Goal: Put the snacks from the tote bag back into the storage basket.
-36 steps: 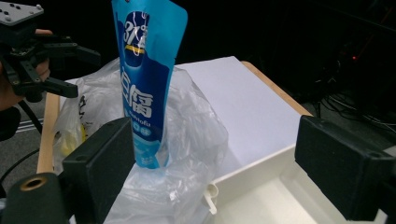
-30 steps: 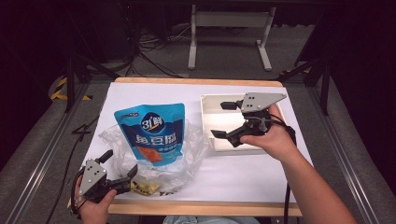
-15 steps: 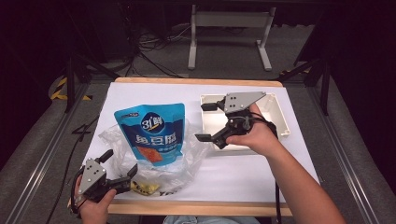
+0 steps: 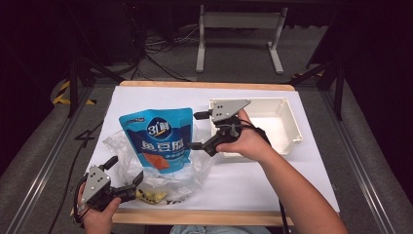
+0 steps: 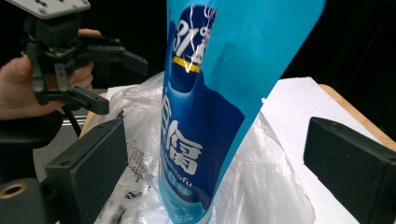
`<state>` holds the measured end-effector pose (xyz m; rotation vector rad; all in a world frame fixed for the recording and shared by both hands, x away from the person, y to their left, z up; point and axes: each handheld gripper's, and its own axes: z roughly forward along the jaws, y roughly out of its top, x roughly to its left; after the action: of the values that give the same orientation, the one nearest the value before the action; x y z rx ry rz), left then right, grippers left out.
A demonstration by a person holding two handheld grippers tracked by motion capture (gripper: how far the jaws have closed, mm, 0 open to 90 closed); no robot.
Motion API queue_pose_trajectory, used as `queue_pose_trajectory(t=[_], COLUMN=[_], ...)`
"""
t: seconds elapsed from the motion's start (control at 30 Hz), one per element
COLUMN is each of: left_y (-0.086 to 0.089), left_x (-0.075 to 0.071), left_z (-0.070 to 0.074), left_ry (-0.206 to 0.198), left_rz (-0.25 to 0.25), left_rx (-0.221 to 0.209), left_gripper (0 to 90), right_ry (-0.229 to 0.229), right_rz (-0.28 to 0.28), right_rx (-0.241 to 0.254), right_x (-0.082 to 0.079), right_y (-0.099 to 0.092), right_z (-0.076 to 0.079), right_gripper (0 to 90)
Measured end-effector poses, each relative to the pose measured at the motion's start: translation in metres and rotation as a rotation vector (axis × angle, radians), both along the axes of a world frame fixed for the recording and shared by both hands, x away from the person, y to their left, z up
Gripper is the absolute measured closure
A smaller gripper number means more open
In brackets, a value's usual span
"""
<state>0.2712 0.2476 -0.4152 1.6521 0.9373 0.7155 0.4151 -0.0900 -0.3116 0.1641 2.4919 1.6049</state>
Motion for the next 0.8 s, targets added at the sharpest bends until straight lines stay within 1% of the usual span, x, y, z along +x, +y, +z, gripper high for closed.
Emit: queue_pose_trajectory(t=[0.13, 0.27, 0.4, 0.53, 0.63, 0.7, 0.77, 0.8], left_y=[0.000, 0.001, 0.001, 0.001, 0.001, 0.001, 0.001, 0.001], left_x=[0.000, 0.000, 0.000, 0.001, 0.001, 0.001, 0.001, 0.001], left_z=[0.000, 0.000, 0.000, 0.000, 0.000, 0.000, 0.000, 0.000], left_ry=[-0.002, -0.004, -0.003, -0.003, -0.003, -0.003, -0.003, -0.003], left_rz=[0.002, 0.001, 0.000, 0.000, 0.000, 0.000, -0.001, -0.001], left_rx=[-0.004, -0.007, -0.007, -0.007, -0.006, -0.008, -0.008, -0.008], left_gripper=[6.3, 6.3, 6.3, 6.3, 6.3, 6.3, 6.3, 6.3], right_ry=[0.004, 0.009, 0.012, 0.003, -0.013, -0.009, -0.024, -0.024], right_rz=[0.012, 0.021, 0.018, 0.026, 0.037, 0.046, 0.048, 0.048], right_rx=[-0.018, -0.018, -0.045, -0.058, -0.057, -0.063, -0.072, -0.072], right_x=[0.005, 0.008, 0.009, 0.009, 0.009, 0.008, 0.008, 0.008], right_y=[0.009, 0.018, 0.025, 0.033, 0.038, 0.040, 0.043, 0.043], right_z=[-0.007, -0.015, -0.022, -0.032, -0.037, -0.041, -0.043, -0.043], right_gripper=[9.7, 10.7, 11.1, 11.8, 11.7, 11.4, 11.3, 11.3])
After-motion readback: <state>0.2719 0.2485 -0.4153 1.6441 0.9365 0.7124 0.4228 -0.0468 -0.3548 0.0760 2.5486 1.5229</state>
